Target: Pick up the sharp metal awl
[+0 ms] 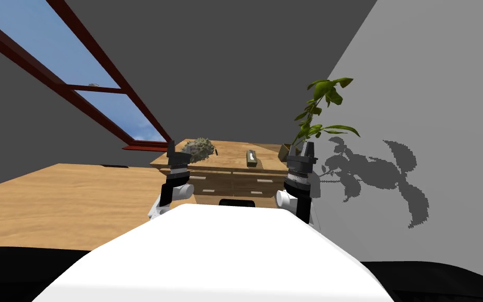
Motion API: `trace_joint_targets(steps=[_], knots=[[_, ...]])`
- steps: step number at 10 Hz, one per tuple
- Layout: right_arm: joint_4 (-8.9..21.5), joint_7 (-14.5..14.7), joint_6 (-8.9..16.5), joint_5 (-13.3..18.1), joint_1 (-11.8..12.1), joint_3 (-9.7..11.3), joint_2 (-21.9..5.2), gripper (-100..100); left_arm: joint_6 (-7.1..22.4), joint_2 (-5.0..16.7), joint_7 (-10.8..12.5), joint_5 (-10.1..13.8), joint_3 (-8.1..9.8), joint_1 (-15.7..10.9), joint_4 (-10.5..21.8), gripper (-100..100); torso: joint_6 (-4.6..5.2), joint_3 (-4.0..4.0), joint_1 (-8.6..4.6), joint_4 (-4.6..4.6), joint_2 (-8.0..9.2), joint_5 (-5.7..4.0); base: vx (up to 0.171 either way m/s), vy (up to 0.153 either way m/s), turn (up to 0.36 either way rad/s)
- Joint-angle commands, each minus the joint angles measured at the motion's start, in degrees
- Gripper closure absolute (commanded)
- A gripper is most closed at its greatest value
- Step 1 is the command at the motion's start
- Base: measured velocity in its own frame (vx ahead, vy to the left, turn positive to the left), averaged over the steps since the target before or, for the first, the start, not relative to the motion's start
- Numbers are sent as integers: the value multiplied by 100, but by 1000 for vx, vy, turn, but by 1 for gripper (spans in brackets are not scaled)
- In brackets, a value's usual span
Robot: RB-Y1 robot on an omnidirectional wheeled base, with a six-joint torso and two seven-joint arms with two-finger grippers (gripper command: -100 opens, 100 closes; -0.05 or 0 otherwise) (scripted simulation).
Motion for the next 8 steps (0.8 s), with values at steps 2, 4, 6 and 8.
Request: trace_joint_targets(steps=[2, 4, 6, 8], knots=[[0, 0, 0, 0, 0, 0, 0, 0, -105, 126, 25, 444, 330, -333, 454, -100, 0, 1, -5, 0, 2, -1, 21, -115, -58], [0, 0, 0, 0, 0, 0, 0, 0, -153, 159, 36, 691, 451, -484, 674, -100, -2, 2, 7, 1, 4, 1, 14, -72, -28], [0, 0, 0, 0, 0, 0, 0, 0, -199, 185, 50, 896, 569, -640, 895, -100, 0, 5, 1, 2, 10, 0, 3, -88, -39], [0, 0, 0, 0, 0, 0, 0, 0, -283, 216, 86, 1271, 788, -968, 1292, -100, -1, 5, 12, 2, 9, 2, 11, -84, -50]])
